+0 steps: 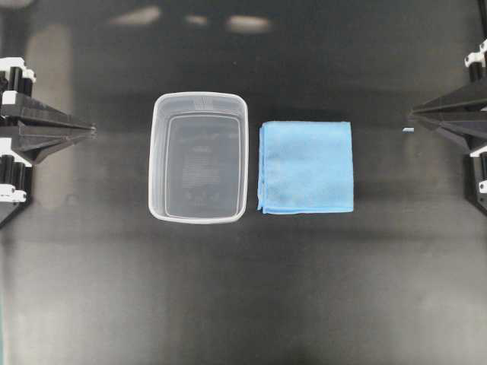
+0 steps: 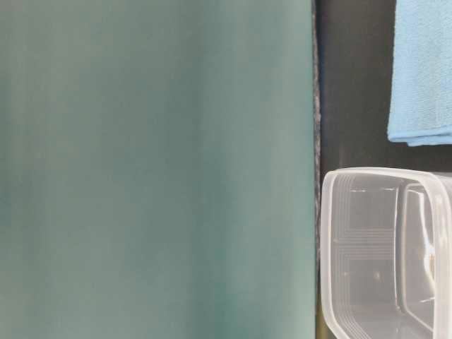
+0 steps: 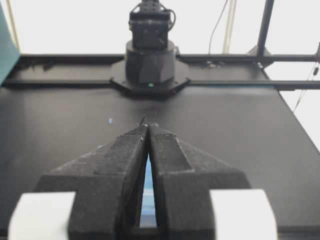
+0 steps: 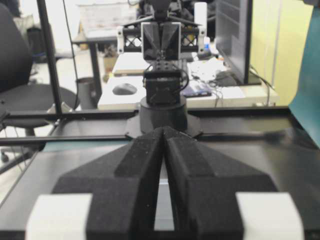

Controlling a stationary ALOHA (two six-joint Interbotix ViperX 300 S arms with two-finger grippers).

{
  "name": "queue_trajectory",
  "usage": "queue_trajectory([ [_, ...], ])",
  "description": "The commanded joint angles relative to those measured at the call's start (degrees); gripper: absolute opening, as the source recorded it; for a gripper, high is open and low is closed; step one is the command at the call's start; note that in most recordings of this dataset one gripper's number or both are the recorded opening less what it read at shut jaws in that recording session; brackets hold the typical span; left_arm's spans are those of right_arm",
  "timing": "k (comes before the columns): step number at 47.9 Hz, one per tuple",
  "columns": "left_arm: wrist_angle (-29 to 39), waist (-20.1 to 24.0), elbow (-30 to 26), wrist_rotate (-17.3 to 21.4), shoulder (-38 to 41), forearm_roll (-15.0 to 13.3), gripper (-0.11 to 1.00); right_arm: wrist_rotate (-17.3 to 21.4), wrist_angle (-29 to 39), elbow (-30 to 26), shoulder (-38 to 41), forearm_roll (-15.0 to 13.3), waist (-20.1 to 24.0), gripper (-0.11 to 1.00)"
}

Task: Place the blue towel into the container with the left arm.
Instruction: 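Move the left gripper over the container toward the blue towel, then lower the left gripper onto the blue towel and pinch its center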

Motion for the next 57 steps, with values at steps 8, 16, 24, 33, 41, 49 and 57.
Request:
queue_trajectory([
  [8,10.5,0.5,-8.1,-0.8,4.6,2.3,0.0,0.0,0.8,-0.8,-1.2,0.4,-0.5,0.0],
  [16,21.9,0.4,-16.3,-0.8,11.0,2.4,0.0,0.8,4.3,-0.8,-2.5,1.1,-1.7,0.0],
  [24,30.0,0.4,-26.0,0.3,19.7,2.4,0.0,2.9,7.1,-0.8,-4.2,1.1,-4.1,0.0],
  [33,34.1,0.2,-34.5,0.6,29.4,2.5,0.0,3.4,9.0,-0.7,-6.5,1.1,-5.5,0.07],
  [41,37.1,0.4,-42.0,0.9,37.4,2.5,0.0,3.5,11.7,-0.7,-7.9,1.1,-5.6,0.45],
  [49,41.0,0.5,-48.9,4.0,44.5,2.5,0.03,3.4,14.4,-0.9,-8.8,1.1,-5.6,0.76],
  [57,44.9,0.9,-54.7,4.9,51.1,2.5,0.42,3.4,14.9,-0.8,-9.6,1.1,-5.6,0.76],
])
